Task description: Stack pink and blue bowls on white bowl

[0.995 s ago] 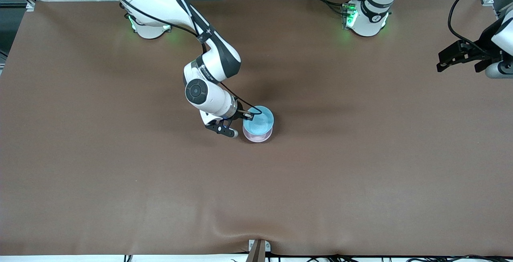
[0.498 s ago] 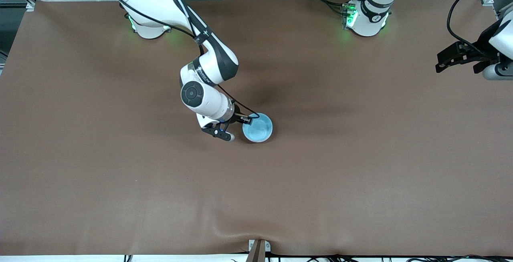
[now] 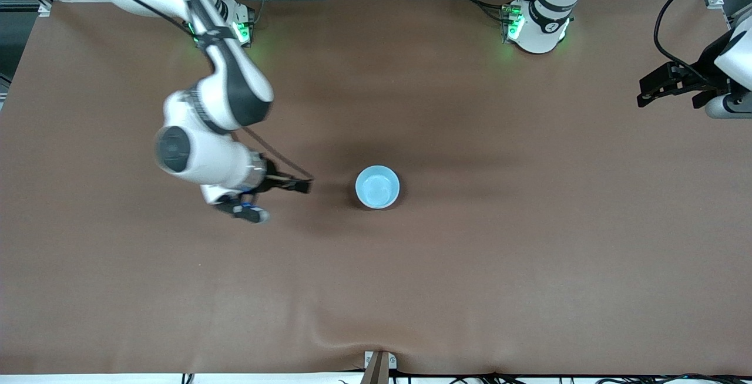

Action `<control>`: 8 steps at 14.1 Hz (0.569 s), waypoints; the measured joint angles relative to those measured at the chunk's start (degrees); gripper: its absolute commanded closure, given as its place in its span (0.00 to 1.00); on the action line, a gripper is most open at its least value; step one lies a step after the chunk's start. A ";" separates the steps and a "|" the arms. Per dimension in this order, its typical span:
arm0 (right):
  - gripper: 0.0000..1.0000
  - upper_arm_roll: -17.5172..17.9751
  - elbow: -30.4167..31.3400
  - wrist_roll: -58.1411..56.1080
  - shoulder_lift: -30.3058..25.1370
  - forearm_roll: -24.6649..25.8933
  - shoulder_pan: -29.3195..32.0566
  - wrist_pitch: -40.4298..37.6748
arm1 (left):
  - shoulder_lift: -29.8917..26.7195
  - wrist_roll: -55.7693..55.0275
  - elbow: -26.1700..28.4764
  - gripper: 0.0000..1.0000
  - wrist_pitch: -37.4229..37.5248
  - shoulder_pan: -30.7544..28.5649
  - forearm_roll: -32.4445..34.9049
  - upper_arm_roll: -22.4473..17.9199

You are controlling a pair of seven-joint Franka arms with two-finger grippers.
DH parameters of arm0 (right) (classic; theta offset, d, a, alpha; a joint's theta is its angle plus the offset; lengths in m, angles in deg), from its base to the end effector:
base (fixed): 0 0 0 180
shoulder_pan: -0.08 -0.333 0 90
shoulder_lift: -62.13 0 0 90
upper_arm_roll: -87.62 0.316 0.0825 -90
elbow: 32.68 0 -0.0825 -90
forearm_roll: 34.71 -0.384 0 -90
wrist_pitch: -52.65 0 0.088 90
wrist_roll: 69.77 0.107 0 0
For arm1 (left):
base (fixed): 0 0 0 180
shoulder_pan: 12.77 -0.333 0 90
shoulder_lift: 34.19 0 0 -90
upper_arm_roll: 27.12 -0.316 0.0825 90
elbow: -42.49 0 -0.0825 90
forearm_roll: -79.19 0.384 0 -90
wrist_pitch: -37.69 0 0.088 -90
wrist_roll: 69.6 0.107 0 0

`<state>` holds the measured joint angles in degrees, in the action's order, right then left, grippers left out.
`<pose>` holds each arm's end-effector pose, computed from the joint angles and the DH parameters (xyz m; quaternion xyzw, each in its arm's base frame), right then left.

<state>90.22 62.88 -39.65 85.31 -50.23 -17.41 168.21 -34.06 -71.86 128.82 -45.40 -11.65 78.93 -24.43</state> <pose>0.6151 0.2384 0.3694 -0.9799 0.1494 0.0798 0.1051 0.5417 -0.0366 0.6429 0.9995 -0.0137 -0.0295 0.0008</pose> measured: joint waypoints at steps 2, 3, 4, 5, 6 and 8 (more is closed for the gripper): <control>0.00 -0.05 0.10 -3.20 -1.73 4.01 2.80 -2.84 | 0.05 0.00 0.00 0.00 0.00 0.02 0.00 0.00; 0.00 -0.09 0.12 -5.66 -2.67 4.75 4.35 -4.45 | 0.12 0.00 0.01 0.00 0.00 0.05 0.00 0.00; 0.00 -0.14 0.14 -8.54 -3.79 5.14 6.18 -6.09 | 0.19 0.00 0.01 0.00 0.00 0.06 0.00 0.01; 0.00 -0.19 0.15 -11.83 -5.12 5.53 8.44 -7.62 | 0.23 0.00 0.02 0.00 0.00 0.06 0.00 0.00; 0.00 -0.24 0.16 -15.49 -6.55 5.75 11.04 -9.14 | 0.25 0.00 0.02 0.00 0.00 0.05 0.00 -0.01; 0.00 -0.36 0.18 -23.02 -9.58 6.34 16.86 -12.41 | 0.27 0.00 0.02 0.00 0.00 0.05 0.00 -0.01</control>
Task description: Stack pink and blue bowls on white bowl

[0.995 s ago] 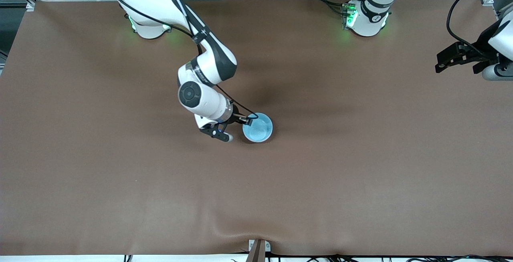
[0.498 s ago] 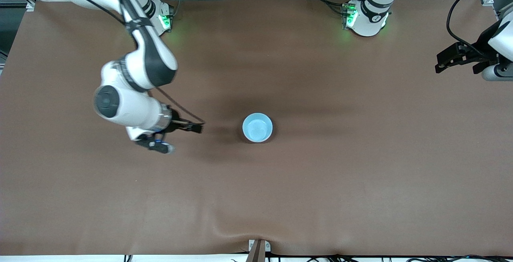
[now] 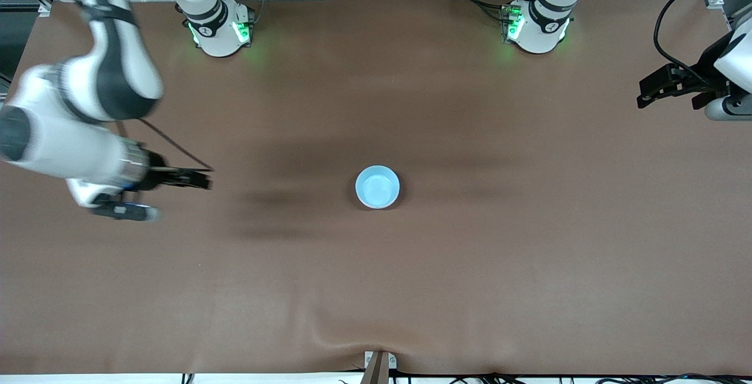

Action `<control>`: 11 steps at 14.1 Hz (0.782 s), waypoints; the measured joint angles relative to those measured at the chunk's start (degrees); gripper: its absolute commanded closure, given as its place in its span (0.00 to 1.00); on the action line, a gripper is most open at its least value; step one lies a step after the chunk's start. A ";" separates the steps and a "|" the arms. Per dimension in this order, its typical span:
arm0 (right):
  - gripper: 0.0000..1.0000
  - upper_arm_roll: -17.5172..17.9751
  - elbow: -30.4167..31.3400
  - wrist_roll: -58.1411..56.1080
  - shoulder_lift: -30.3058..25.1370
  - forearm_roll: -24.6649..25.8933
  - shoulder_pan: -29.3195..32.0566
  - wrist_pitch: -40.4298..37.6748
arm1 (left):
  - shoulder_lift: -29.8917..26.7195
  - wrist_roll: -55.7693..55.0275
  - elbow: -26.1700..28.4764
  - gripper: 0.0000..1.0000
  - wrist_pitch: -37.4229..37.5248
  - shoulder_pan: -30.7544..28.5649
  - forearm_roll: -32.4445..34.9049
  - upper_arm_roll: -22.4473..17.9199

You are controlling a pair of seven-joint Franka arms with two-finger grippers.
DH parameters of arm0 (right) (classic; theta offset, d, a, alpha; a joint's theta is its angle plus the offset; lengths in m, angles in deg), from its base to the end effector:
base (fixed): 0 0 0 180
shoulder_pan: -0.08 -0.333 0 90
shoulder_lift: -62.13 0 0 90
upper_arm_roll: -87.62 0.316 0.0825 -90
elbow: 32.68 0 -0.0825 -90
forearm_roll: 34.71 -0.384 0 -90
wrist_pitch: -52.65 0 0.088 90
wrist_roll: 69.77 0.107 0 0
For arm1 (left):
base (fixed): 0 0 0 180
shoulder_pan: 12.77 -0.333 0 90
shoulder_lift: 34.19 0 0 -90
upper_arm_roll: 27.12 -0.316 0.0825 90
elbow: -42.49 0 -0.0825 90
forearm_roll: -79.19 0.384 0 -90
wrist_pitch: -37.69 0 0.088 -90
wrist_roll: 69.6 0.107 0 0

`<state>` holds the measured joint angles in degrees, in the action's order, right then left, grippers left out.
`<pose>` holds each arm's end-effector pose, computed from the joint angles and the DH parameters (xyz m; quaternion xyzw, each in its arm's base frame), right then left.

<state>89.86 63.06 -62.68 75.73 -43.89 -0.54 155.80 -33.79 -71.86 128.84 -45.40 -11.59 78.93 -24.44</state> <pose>0.6191 0.0426 0.4568 -0.9935 0.0594 0.0606 0.0765 0.5431 -0.0371 0.6402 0.9994 -0.0142 -0.0320 0.0007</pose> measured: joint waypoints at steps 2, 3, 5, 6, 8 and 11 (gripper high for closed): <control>0.00 -0.06 0.05 -7.43 -2.99 0.44 5.96 -2.08 | 0.02 0.00 0.01 0.00 0.00 0.01 0.00 0.01; 0.00 -0.08 0.05 -10.62 -4.46 0.58 8.46 -3.20 | 0.04 0.00 0.02 0.00 0.00 0.03 0.00 0.01; 0.00 -0.83 0.02 -13.34 -7.80 2.49 10.51 -6.23 | 0.07 0.00 0.03 0.00 0.00 0.05 0.00 0.02; 0.00 -1.89 0.01 -13.42 -9.72 3.85 10.17 -8.39 | 0.08 0.00 0.02 0.00 0.00 0.06 0.00 0.02; 0.00 -5.94 0.07 -13.47 -12.86 4.91 7.09 -11.87 | 0.08 0.00 0.02 0.00 0.00 0.07 0.00 0.02; 0.00 -8.24 0.08 -13.44 -14.89 6.94 4.06 -12.73 | 0.08 0.00 0.02 0.00 0.00 0.11 0.00 0.02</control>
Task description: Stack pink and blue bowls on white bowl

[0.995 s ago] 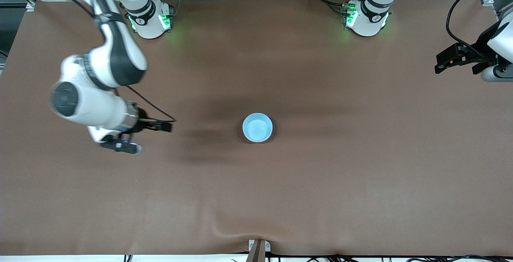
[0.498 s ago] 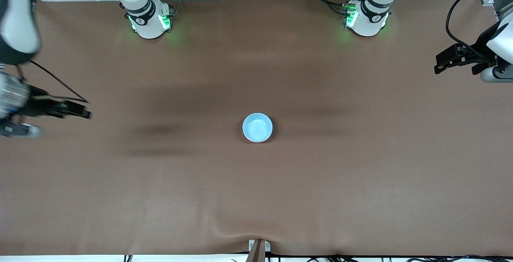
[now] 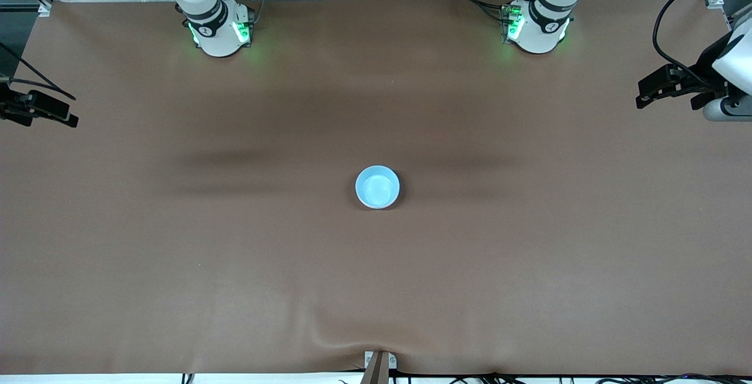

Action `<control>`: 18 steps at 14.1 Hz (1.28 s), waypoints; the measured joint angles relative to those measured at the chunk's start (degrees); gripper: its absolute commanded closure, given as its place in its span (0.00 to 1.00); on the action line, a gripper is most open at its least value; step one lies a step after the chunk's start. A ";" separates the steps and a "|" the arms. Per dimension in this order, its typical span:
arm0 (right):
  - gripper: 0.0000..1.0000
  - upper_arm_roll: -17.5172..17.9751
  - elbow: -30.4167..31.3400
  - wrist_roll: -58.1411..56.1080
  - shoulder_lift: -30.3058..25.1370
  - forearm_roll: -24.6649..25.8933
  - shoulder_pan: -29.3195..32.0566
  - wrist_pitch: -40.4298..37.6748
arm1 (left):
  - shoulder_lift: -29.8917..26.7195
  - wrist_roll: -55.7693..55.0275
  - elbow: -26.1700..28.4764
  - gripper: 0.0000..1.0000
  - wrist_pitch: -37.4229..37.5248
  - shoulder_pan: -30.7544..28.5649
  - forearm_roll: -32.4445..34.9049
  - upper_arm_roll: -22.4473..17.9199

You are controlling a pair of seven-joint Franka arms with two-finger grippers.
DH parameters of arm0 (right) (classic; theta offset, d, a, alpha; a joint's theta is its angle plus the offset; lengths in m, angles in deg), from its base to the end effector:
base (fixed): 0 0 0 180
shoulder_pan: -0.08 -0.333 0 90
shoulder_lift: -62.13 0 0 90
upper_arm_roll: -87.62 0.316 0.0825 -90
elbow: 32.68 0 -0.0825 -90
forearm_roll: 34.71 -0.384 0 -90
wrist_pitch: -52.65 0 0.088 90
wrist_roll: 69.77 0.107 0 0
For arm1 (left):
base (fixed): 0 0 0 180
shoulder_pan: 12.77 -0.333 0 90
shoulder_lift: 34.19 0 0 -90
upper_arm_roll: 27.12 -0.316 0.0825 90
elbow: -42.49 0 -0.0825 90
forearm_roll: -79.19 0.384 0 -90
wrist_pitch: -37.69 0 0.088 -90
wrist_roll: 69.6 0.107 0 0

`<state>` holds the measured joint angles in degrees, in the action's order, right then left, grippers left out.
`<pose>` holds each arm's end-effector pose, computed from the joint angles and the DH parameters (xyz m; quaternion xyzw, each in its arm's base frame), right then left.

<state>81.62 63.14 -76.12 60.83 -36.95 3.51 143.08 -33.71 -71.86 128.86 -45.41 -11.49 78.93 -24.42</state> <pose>0.5380 -0.0857 0.5898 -0.9988 0.0276 0.0326 0.0254 0.5435 -0.0382 0.6393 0.9993 -0.0152 -0.0328 0.0007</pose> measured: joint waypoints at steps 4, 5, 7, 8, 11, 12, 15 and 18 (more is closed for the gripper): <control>0.00 1.73 -0.03 3.92 -0.14 0.23 -0.98 -0.63 | 0.00 0.00 0.00 0.00 0.00 0.02 0.00 0.00; 0.00 2.40 -0.07 4.79 -0.16 0.26 -1.18 -0.64 | 0.00 0.00 0.00 0.00 0.00 0.02 0.00 0.00; 0.00 2.77 -0.12 5.04 -0.32 0.35 -1.36 -0.79 | 0.00 0.00 0.00 0.00 0.00 0.02 0.00 0.00; 0.00 2.70 -0.13 4.81 -0.42 0.42 -1.35 -1.13 | 0.00 0.00 0.00 0.00 0.00 0.03 0.00 0.00; 0.00 2.33 -0.13 2.84 -0.52 0.63 -1.11 -1.46 | 0.00 0.00 0.00 0.00 0.00 0.04 0.00 0.00; 0.00 2.17 -0.13 2.39 -0.54 0.68 -0.98 -1.48 | 0.00 0.00 0.00 0.00 0.00 0.07 0.00 0.00; 0.00 1.71 -0.13 2.11 -0.58 0.77 -0.75 -1.52 | 0.00 0.00 0.00 0.00 0.00 0.12 0.00 0.04; 0.00 1.59 -0.14 2.10 -0.61 0.81 -0.61 -1.53 | 0.00 0.00 0.00 0.00 0.00 0.13 0.00 0.04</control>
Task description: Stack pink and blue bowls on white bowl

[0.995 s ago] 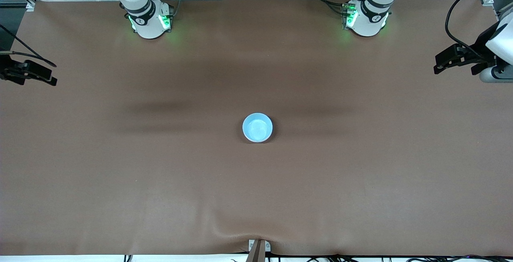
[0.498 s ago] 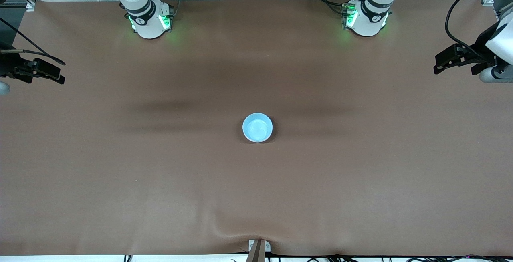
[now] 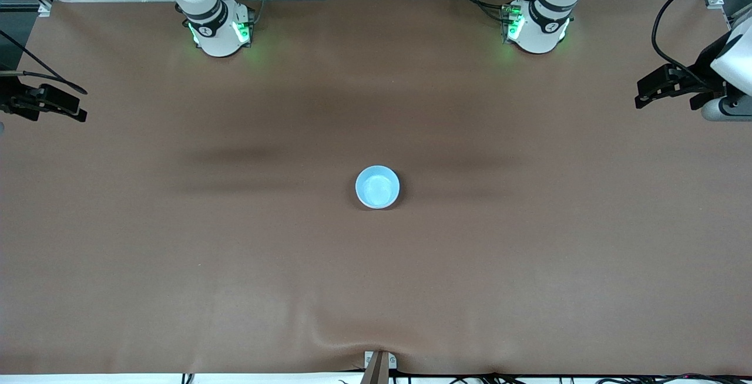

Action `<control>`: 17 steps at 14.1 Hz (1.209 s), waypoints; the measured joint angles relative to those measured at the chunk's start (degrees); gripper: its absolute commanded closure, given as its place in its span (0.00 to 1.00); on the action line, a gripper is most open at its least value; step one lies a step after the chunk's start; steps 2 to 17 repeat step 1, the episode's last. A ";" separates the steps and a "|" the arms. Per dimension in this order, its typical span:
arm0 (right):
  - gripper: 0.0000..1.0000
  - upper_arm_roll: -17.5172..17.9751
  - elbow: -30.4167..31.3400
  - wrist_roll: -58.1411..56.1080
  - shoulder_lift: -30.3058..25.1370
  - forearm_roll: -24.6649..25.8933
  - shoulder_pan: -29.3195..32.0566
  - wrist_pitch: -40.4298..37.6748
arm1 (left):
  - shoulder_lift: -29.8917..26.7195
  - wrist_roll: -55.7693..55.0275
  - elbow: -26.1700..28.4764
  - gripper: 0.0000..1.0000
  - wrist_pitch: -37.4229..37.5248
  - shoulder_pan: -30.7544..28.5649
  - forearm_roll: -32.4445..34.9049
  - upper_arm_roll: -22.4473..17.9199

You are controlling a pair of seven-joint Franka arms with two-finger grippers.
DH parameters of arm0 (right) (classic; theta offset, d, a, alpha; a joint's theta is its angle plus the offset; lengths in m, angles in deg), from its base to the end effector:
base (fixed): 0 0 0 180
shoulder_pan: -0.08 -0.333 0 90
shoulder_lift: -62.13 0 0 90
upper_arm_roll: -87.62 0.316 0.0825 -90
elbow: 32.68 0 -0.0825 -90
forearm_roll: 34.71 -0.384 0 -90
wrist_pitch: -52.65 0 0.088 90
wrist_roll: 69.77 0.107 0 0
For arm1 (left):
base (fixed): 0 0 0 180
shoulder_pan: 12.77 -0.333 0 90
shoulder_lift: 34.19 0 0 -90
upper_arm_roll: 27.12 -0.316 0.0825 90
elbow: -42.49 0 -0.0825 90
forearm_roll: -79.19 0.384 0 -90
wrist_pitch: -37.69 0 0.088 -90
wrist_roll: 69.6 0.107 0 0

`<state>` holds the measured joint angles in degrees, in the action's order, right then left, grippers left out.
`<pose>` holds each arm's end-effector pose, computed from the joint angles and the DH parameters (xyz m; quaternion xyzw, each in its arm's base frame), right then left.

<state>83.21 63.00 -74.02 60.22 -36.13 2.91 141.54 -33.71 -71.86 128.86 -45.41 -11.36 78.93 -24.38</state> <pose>0.5351 -0.0659 0.5945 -0.9987 0.0263 0.0410 0.0179 0.5434 -0.0398 0.6393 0.9993 -0.0167 -0.0328 0.0006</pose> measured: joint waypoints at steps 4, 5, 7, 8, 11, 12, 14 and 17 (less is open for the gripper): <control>0.00 -0.02 0.00 0.00 0.00 0.01 0.07 -0.01 | 0.00 0.00 0.00 0.00 0.00 0.00 0.00 0.00; 0.00 -0.02 0.00 0.00 0.00 0.01 0.07 -0.01 | 0.00 0.00 0.00 0.00 0.00 0.00 0.00 0.00; 0.00 -0.02 0.00 0.00 0.00 0.01 0.07 -0.01 | 0.00 0.00 0.00 0.00 0.00 0.00 0.00 0.00; 0.00 -0.02 0.00 0.00 0.00 0.01 0.07 -0.01 | 0.00 0.00 0.00 0.00 0.00 0.00 0.00 0.00; 0.00 -0.02 0.00 0.00 0.00 0.01 0.07 -0.01 | 0.00 0.00 0.00 0.00 0.00 0.00 0.00 0.00; 0.00 -0.02 0.00 0.00 0.00 0.01 0.07 -0.01 | 0.00 0.00 0.00 0.00 0.00 0.00 0.00 0.00; 0.00 -0.02 0.00 0.00 0.00 0.01 0.07 -0.01 | 0.00 0.00 0.00 0.00 0.00 0.00 0.00 0.00; 0.00 -0.02 0.00 0.00 0.00 0.01 0.07 -0.01 | 0.00 0.00 0.00 0.00 0.00 0.00 0.00 0.00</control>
